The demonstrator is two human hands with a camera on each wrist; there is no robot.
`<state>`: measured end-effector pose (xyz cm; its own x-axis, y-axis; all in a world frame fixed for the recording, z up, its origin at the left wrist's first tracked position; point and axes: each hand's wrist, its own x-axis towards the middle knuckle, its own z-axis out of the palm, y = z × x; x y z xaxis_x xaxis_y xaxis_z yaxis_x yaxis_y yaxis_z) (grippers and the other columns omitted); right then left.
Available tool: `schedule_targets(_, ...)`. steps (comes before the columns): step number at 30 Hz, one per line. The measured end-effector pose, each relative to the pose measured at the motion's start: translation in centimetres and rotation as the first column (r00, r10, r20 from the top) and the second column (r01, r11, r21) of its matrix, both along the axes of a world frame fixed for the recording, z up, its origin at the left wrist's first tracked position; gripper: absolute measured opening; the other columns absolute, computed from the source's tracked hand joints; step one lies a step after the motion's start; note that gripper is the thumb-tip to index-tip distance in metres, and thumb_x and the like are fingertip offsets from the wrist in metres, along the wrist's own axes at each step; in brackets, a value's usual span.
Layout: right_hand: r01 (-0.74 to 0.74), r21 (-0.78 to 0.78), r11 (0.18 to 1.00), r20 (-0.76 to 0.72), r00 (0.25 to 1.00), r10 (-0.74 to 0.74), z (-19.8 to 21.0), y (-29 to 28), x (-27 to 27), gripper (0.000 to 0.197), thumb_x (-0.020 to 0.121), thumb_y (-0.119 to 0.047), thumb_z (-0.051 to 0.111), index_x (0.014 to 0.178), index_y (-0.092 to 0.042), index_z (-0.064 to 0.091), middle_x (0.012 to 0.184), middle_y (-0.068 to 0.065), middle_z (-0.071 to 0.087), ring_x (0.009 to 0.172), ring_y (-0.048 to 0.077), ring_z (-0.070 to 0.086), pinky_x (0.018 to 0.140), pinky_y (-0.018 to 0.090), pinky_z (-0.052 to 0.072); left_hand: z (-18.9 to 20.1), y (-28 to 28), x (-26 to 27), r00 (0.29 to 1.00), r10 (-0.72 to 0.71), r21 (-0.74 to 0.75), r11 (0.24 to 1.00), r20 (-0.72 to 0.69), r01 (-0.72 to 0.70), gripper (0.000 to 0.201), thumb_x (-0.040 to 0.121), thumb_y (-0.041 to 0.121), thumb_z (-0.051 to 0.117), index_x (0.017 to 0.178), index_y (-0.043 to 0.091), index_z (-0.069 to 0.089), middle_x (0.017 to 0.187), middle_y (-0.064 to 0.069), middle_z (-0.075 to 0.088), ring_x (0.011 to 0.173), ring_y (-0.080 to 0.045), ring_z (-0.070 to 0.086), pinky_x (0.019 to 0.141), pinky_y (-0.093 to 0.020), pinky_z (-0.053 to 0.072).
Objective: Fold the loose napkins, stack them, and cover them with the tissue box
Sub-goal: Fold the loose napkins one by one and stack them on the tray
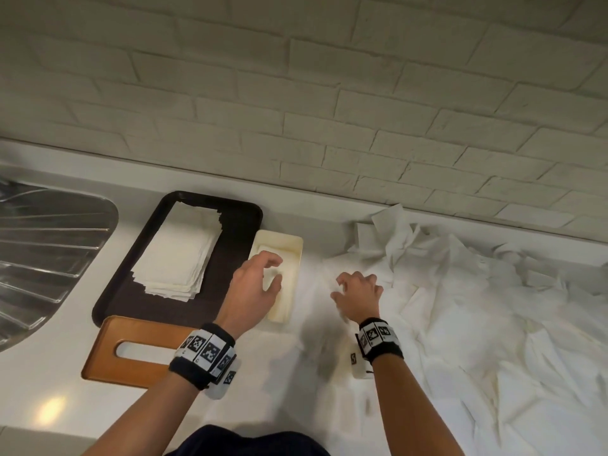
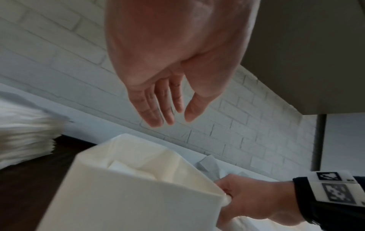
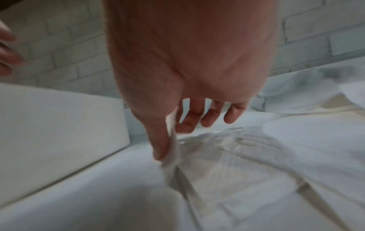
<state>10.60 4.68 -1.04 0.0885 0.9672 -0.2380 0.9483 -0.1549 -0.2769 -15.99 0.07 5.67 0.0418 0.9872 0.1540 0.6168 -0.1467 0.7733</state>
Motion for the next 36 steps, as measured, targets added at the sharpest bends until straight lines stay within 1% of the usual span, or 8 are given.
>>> schedule_targets(4,0.012,0.109,0.994,-0.342,0.939,0.026,2.5,-1.2,1.3,0.015,0.091,-0.036,0.082,0.102,-0.031,0.073,0.115,-0.010,0.070,0.105,0.018,0.053,0.086,0.037,0.044,0.7,0.6,1.9,0.992,-0.123,-0.028,0.992,0.040,0.124,0.034,0.095,0.026,0.080,0.124,0.032,0.063,0.123,0.019,0.066,0.118,-0.003,0.061,0.102,-0.042,0.055)
schedule_targets(9,-0.105,0.247,0.963,-0.688,0.681,0.251,12.0,-3.7,1.0,0.015,0.095,-0.019,0.083,0.098,-0.021,0.069,0.085,-0.002,0.071,0.076,0.021,0.065,0.070,0.033,0.052,3.5,1.1,4.6,0.951,-0.179,-0.229,0.944,0.253,0.239,0.090,0.072,0.048,0.098,0.146,0.035,0.049,0.133,0.020,0.064,0.119,0.004,0.061,0.099,-0.020,0.051)
schedule_targets(14,0.222,0.292,0.930,-0.887,0.426,0.176,16.2,-4.7,-1.0,0.037,0.098,-0.017,0.080,0.130,-0.018,0.062,0.099,-0.019,0.076,0.091,0.003,0.073,0.081,0.028,0.060,6.4,0.7,5.5,0.816,-0.098,-0.127,0.971,0.569,0.205,0.028,0.097,0.028,0.079,0.123,0.019,0.076,0.111,0.001,0.082,0.100,-0.018,0.079,0.083,-0.038,0.066)
schedule_targets(17,0.301,0.266,0.916,-0.891,0.438,0.115,15.2,-5.8,-3.8,0.035,0.100,-0.027,0.078,0.128,-0.020,0.059,0.079,-0.030,0.066,0.075,-0.005,0.063,0.075,0.017,0.052,6.8,0.6,4.9,0.783,-0.018,-0.089,0.992,0.622,0.093,0.020,0.102,0.025,0.073,0.118,0.013,0.077,0.106,-0.001,0.082,0.096,-0.017,0.079,0.077,-0.031,0.063)
schedule_targets(21,0.275,0.226,0.935,-0.882,0.465,0.076,12.3,-7.6,-7.3,0.025,0.097,-0.029,0.083,0.115,-0.024,0.067,0.103,-0.014,0.077,0.084,0.009,0.075,0.073,0.029,0.062,6.3,0.4,3.3,0.761,0.053,-0.125,0.991,0.647,0.037,0.023,0.102,0.021,0.074,0.125,0.015,0.073,0.114,0.000,0.081,0.106,-0.018,0.078,0.090,-0.041,0.065)
schedule_targets(25,0.188,0.321,0.928,-0.745,0.655,0.125,10.3,-7.3,-8.0,0.024,0.097,-0.034,0.082,0.086,-0.024,0.063,0.069,-0.010,0.061,0.059,0.008,0.048,0.057,0.018,0.037,6.2,0.2,1.5,0.707,0.139,-0.177,0.984,0.694,-0.020,0.034,0.096,0.014,0.081,0.128,0.017,0.070,0.118,0.000,0.081,0.112,-0.019,0.077,0.097,-0.044,0.061)
schedule_targets(29,0.178,0.323,0.929,-0.722,0.681,0.121,10.0,-7.4,-8.5,0.035,0.103,-0.042,0.072,0.078,-0.021,0.060,0.063,-0.013,0.056,0.059,0.007,0.049,0.059,0.016,0.036,5.8,0.6,0.8,0.680,0.233,-0.199,0.971,0.695,-0.130,0.023,0.099,0.019,0.078,0.121,0.015,0.073,0.110,-0.003,0.082,0.103,-0.023,0.079,0.091,-0.046,0.063)
schedule_targets(36,0.164,0.244,0.956,-0.774,0.627,0.090,9.2,-8.7,-10.1,0.018,0.112,-0.037,0.057,0.124,-0.024,0.060,0.099,-0.013,0.074,0.091,0.000,0.070,0.072,0.020,0.053,4.9,1.5,1.5,0.714,0.286,-0.217,0.957,0.639,-0.190,0.018,0.106,0.032,0.067,0.118,0.019,0.072,0.105,0.004,0.081,0.098,-0.014,0.079,0.083,-0.036,0.063)
